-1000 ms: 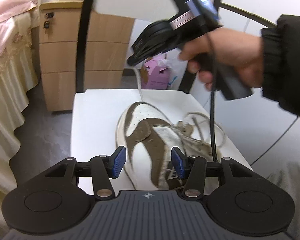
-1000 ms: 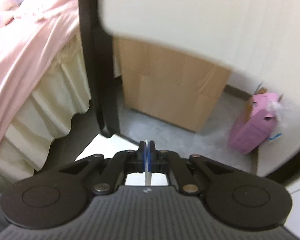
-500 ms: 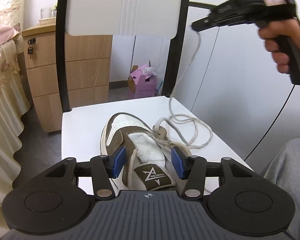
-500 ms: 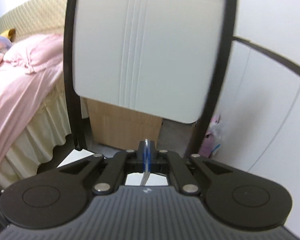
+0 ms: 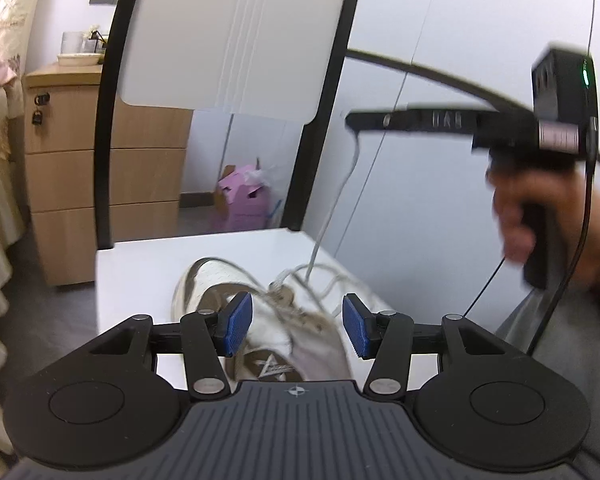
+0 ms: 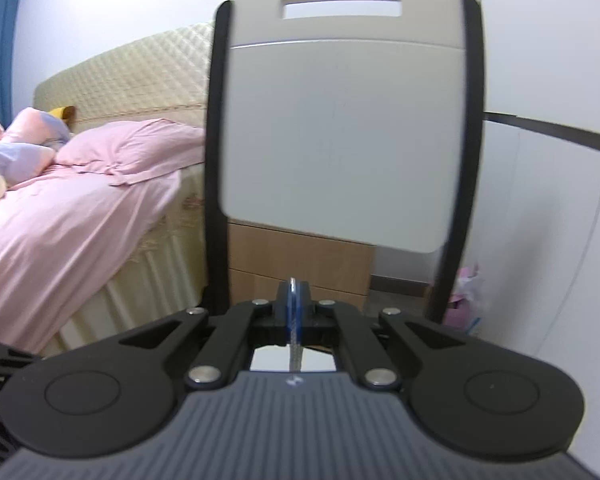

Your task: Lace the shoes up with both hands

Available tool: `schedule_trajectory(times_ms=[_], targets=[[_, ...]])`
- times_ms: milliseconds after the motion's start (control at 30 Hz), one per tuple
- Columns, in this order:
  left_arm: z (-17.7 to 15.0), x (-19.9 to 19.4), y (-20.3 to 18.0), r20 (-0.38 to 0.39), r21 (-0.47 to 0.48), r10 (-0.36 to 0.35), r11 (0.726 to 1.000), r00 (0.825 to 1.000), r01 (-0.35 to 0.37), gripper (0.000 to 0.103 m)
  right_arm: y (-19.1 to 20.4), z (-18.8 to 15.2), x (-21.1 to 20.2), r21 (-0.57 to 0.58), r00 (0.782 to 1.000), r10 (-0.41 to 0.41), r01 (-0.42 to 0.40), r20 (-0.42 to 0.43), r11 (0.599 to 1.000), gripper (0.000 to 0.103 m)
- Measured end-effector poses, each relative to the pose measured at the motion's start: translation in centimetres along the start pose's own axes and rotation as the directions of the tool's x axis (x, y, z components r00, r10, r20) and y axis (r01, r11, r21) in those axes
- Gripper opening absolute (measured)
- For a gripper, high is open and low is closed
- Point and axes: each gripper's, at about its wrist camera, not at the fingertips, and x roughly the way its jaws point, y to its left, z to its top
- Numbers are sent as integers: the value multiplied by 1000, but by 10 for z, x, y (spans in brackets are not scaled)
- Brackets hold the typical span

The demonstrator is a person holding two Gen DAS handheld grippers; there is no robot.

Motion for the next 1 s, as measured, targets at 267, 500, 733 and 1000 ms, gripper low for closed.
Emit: schedule_trajectory(times_ms=[267,500,733,1000], targets=[[21,16,51,119,-265,-166,945,979,193,53,19,-8,8,10,988,154,-154,4,988,2],[27,24,25,132,-80,-143,985,981,154,52,12,-15,21,215,957,289,-283,2,935,2],[26,43,20,91,-85,-98,991,991,106,37,14,-17,23,260,946,323,-310,-9,915,2],[20,21,33,79,-47,-43,998,996,47,42,-3,-33,46,381,957,262,-199,-123,903,5]])
